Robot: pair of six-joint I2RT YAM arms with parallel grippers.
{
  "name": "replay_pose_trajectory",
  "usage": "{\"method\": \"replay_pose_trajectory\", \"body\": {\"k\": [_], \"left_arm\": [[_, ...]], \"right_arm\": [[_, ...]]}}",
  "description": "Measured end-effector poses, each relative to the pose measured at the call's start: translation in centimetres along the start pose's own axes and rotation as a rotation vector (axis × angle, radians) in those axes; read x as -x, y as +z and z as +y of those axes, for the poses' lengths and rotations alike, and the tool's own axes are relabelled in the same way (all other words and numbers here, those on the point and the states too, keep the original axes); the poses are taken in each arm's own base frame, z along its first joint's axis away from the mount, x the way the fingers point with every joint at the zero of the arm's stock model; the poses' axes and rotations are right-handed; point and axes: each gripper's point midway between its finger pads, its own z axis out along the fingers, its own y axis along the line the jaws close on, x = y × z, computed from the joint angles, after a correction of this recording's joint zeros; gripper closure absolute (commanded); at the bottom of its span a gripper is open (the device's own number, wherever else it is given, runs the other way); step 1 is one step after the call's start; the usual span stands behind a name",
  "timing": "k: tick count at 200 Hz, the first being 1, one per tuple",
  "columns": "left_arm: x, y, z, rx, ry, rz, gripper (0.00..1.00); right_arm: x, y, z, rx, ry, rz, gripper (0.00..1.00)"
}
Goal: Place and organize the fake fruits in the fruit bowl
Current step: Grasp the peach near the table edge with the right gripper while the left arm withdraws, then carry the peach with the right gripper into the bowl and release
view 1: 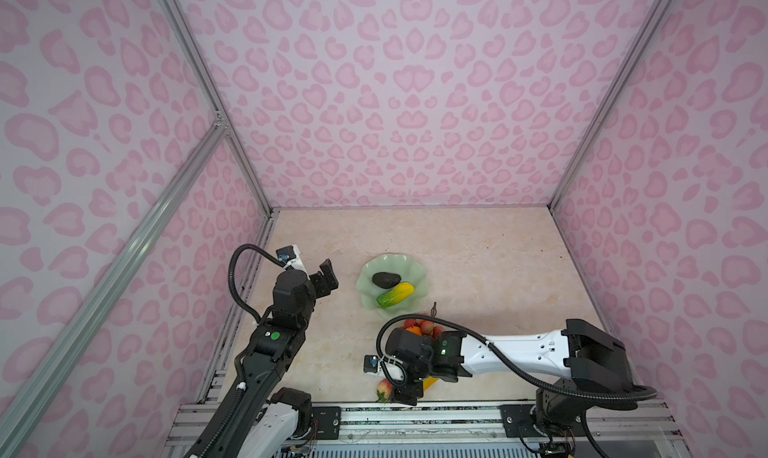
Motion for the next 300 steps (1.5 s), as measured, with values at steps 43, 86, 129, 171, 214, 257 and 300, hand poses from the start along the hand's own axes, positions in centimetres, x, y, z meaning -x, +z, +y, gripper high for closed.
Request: {"method": "replay_pose_trajectory", "body": {"k": [43, 86, 129, 171, 214, 257, 300], "left_arm": [[0.6, -2.3, 1.7, 0.02, -0.041, -0.063, 0.05], [0.3, -3.0, 2.3, 0.034, -0.049, -0.067, 0.05], [-0.6, -3.2, 3.0, 0.054, -0.044, -0.05, 0.05], [-0.7, -3.7, 3.5, 0.067, -0.046, -0.059, 0.05], [-0.2, -4.4, 3.5, 0.059, -0.054, -0.085, 0.05], [-1.1, -4.3, 3.1, 0.026, -0.056, -0.057, 0.06], [-2.8, -4.1, 1.6, -0.068, -0.06, 0.011, 0.07]], "right_arm": [[-0.7, 1.8, 0.7, 0.019, -0.039, 0.07, 0.23], [-0.7, 2.4, -0.1, 0.01, -0.039, 0.083, 0.34], [-0.3, 3.0, -1.3, 0.0, -0.025, 0.1, 0.48], [0.2, 2.5, -2.7, -0.01, 0.013, 0.08, 0.69], [5.8, -4.6, -8.4, -0.115, 0.133, -0.167, 0.7], [6.3, -8.8, -18.1, -0.314, 0.269, -0.236, 0.69], [4.0, -7.4, -23.9, -0.411, 0.332, -0.146, 0.68]]}}
